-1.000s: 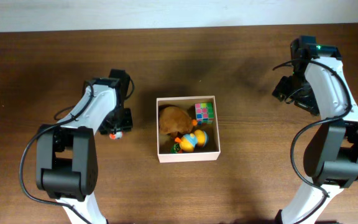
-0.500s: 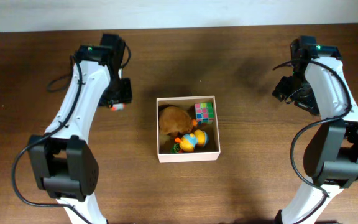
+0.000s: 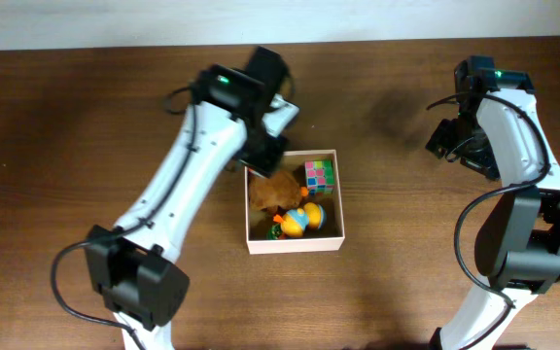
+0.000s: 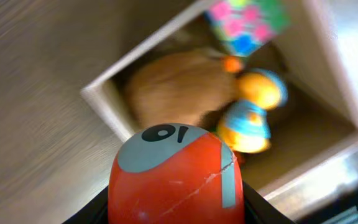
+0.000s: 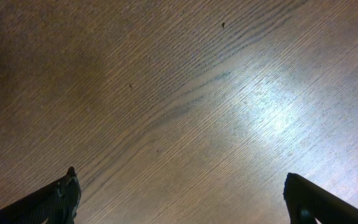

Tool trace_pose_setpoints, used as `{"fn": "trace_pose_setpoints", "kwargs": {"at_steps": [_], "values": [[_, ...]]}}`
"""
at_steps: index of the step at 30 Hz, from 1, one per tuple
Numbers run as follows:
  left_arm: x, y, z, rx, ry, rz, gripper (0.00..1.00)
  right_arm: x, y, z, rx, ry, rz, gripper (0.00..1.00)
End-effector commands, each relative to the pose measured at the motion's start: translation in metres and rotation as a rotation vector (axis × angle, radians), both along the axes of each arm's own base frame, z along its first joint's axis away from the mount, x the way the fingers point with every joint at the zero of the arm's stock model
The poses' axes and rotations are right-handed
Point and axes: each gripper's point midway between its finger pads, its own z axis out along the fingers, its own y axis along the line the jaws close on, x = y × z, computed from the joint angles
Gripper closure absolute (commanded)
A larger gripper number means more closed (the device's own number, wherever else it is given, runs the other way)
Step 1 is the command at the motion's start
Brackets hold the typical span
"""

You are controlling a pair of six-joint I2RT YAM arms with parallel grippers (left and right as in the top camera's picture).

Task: Pack container
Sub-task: 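Lift the red ball and carry it with the left gripper over the box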

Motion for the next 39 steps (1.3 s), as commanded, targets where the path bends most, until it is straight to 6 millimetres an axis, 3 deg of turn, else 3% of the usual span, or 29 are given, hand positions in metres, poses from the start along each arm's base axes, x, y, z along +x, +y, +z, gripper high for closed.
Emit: {"fn": "trace_pose_setpoints", "kwargs": {"at_steps": [1,7,17,21,26,28,32,35,39], "values": [[-0.008,-0.024,0.002,-0.022,-0.013,-0.110,0.60,0.000,-0.002,0.002,-0.006,-0.006,-0.015,0.01],[-0.022,-0.056,-0.013,-0.050,0.013,-0.184,0.61,0.000,-0.002,0.002,-0.006,-0.006,-0.015,0.01],[-0.035,-0.092,-0.075,-0.061,0.150,-0.259,0.62,0.000,-0.002,0.002,-0.006,-0.006,-0.015,0.01],[-0.039,-0.097,-0.089,-0.057,0.182,-0.278,0.65,0.000,-0.002,0.002,-0.006,-0.006,-0.015,0.01],[-0.038,-0.099,-0.090,-0.060,0.177,-0.285,0.64,0.000,-0.002,0.002,-0.006,-0.006,-0.015,0.01],[-0.038,-0.099,-0.090,-0.060,0.177,-0.285,0.59,0.000,-0.002,0.002,-0.006,-0.006,-0.015,0.01],[-0.039,-0.098,-0.090,-0.059,0.179,-0.285,0.33,0.000,-0.002,0.002,-0.006,-0.006,-0.015,0.01],[-0.039,-0.098,-0.090,-0.059,0.179,-0.285,0.20,0.000,-0.002,0.002,-0.006,-0.006,-0.015,0.01],[-0.038,-0.098,-0.090,-0.058,0.179,-0.285,0.14,0.000,-0.002,0.002,-0.006,-0.006,-0.015,0.01]]}}
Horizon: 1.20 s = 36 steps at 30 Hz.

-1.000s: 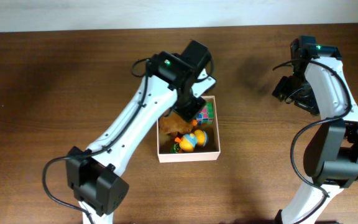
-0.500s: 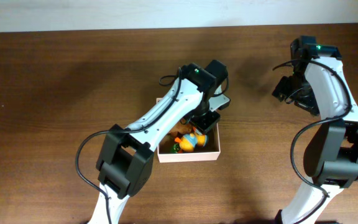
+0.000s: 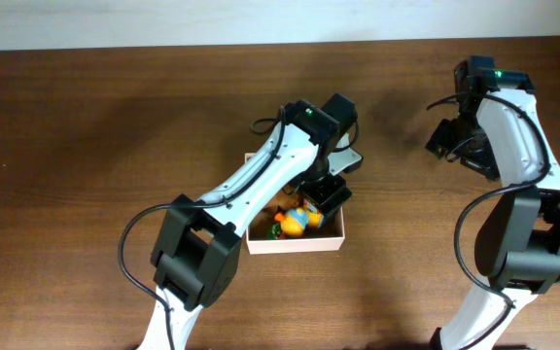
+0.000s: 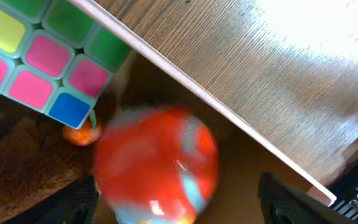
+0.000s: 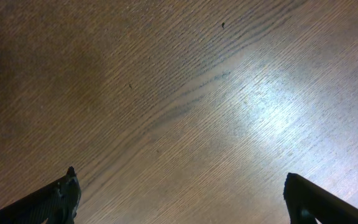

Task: Pack container
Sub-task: 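Lift the red ball and carry it with the left gripper over the box, then lower the red ball into the box beside the cube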

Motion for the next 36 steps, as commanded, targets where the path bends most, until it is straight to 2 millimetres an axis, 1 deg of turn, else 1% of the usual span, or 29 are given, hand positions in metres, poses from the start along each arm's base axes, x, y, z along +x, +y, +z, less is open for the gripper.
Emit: {"fn": "trace_pose_setpoints", "kwargs": {"at_steps": [1,13,22,26,28,31,36], "values": [[-0.003,-0.003,0.000,-0.012,0.009,-0.012,0.14,0.000,-0.002,0.002,-0.006,-0.006,-0.012,0.01],[0.000,-0.001,0.001,-0.002,-0.004,-0.011,0.14,0.000,-0.002,0.002,-0.006,-0.006,-0.012,0.01],[0.015,-0.007,0.018,-0.040,-0.059,-0.002,0.15,0.000,-0.002,0.002,-0.006,-0.006,-0.012,0.01],[0.019,-0.004,0.018,-0.025,-0.074,0.003,0.15,0.000,-0.002,0.002,-0.006,-0.006,-0.012,0.01],[0.019,-0.004,0.018,-0.026,-0.074,0.003,0.18,0.000,-0.002,0.002,-0.006,-0.006,-0.013,0.01],[0.020,-0.004,0.018,-0.028,-0.081,0.004,0.27,0.000,-0.002,0.002,-0.006,-0.006,-0.012,0.01],[0.025,-0.008,0.018,-0.041,-0.097,0.004,0.28,0.000,-0.002,0.002,-0.006,-0.006,-0.012,0.01]]}}
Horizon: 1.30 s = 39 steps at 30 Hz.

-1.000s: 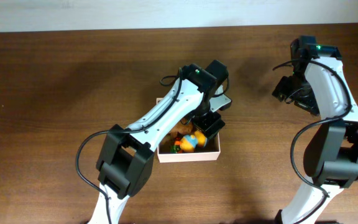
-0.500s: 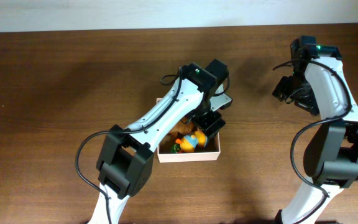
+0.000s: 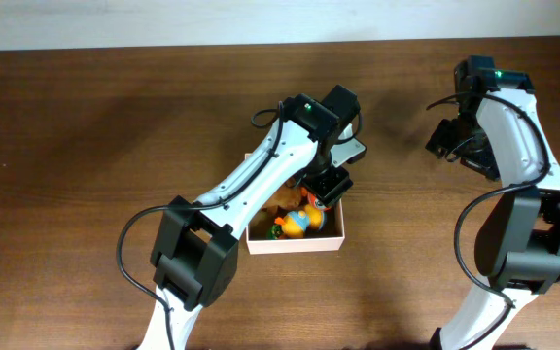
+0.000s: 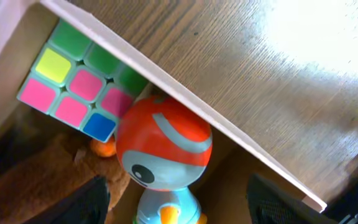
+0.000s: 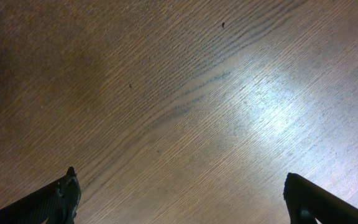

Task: Pack container
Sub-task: 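Lower the red ball into the box beside the cube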

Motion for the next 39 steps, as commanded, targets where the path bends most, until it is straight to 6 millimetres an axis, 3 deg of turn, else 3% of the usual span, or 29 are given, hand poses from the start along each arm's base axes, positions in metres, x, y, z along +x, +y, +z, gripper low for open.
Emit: {"fn": "trace_pose_setpoints", "kwargs": {"at_steps": [1,17,27,35,39], "values": [[0.008,-0.001,0.004,-0.013,-0.028,-0.001,0.28,0.000,-0.002,0.002,-0.006,-0.006,-0.013,0.01],[0.007,0.004,0.002,0.014,-0.026,0.001,0.28,0.000,-0.002,0.002,-0.006,-0.006,-0.013,0.01],[-0.001,0.012,-0.027,0.050,0.012,0.002,0.27,0.000,-0.002,0.002,-0.006,-0.006,-0.013,0.01],[0.000,0.011,-0.032,0.047,0.008,0.002,0.27,0.000,-0.002,0.002,-0.006,-0.006,-0.013,0.01],[0.001,0.011,-0.031,0.044,0.005,0.002,0.35,0.000,-0.002,0.002,-0.006,-0.006,-0.013,0.01]]}}
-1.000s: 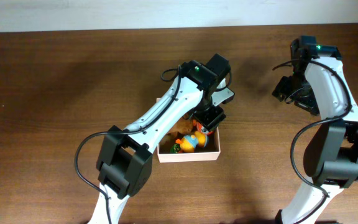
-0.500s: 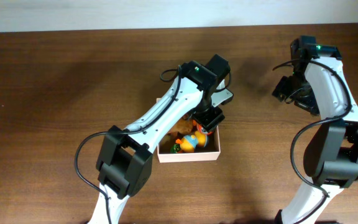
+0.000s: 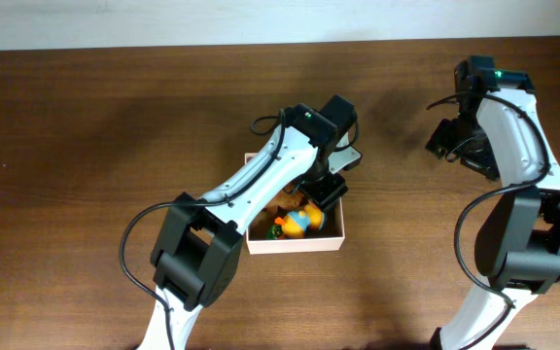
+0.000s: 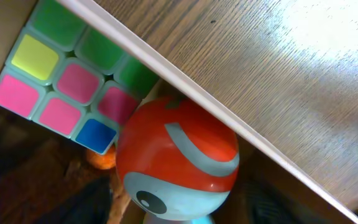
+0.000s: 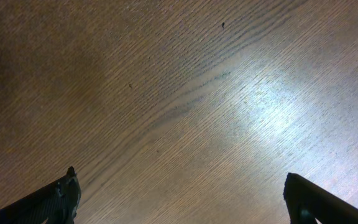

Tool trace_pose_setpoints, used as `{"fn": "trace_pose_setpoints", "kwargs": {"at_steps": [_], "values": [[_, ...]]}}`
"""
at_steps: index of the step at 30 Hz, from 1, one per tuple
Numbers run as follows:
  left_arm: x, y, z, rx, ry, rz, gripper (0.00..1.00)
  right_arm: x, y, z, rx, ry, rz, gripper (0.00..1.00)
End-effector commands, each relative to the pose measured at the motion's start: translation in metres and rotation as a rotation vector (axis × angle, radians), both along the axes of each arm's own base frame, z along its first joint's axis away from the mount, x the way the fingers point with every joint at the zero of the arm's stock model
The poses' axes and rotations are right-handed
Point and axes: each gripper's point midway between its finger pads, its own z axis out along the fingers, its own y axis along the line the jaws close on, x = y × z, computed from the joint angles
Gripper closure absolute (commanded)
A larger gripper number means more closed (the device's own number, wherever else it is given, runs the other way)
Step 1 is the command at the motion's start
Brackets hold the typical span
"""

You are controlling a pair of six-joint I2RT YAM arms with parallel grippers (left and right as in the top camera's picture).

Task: Pack container
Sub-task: 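Lower the red ball into the box beside the cube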

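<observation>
The pale open box (image 3: 295, 249) lies mid-table, its right wall (image 4: 204, 102) crossing the left wrist view. Inside are a pastel puzzle cube (image 4: 61, 81), a brown plush (image 3: 276, 201), a yellow-and-blue duck toy (image 3: 300, 220) and a red-and-blue ball (image 4: 179, 158). The ball rests against the wall, on top of the duck toy. My left gripper (image 3: 325, 190) hangs low over the box's right side. It (image 4: 179, 202) is open, and its fingers (image 4: 95, 202) flank the ball with narrow gaps. My right gripper (image 5: 185, 205) is open over bare wood.
Brown wooden table (image 3: 86, 146) surrounds the box on all sides. The right arm (image 3: 504, 107) stands at the far right, well apart from the box. A pale wall strip runs along the table's far edge.
My left gripper has come lower and closer to the red-and-blue ball, which now fills more of the left wrist view. The ball, the box and the right arm have not moved.
At first my left gripper held the red-and-blue ball above the box's far left corner. Then it was over the box's right side, open, with the ball loose below. The ball then rested on the duck toy beside the cube, and now the open fingers flank it.
</observation>
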Motion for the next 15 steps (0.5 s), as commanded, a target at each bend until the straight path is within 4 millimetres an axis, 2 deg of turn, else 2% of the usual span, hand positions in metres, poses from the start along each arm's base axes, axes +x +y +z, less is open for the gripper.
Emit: {"fn": "trace_pose_setpoints", "kwargs": {"at_steps": [1,6,7,15], "values": [[0.0018,0.0041,-0.0051,0.009,0.004,0.000,0.35,-0.0005,-0.0021,0.0018,-0.006,-0.006,-0.013,0.01],[0.0015,0.0039,-0.0051,0.010,0.004,-0.001,0.33,-0.0005,-0.0021,0.0018,-0.006,-0.006,-0.013,0.01],[0.0016,0.0038,-0.0051,0.009,0.003,-0.001,0.29,-0.0005,-0.0021,0.0018,-0.006,-0.006,-0.013,0.01],[0.0042,0.0016,-0.0048,0.000,-0.007,-0.001,0.24,-0.0004,-0.0021,0.0018,-0.006,-0.006,-0.013,0.01]]}}
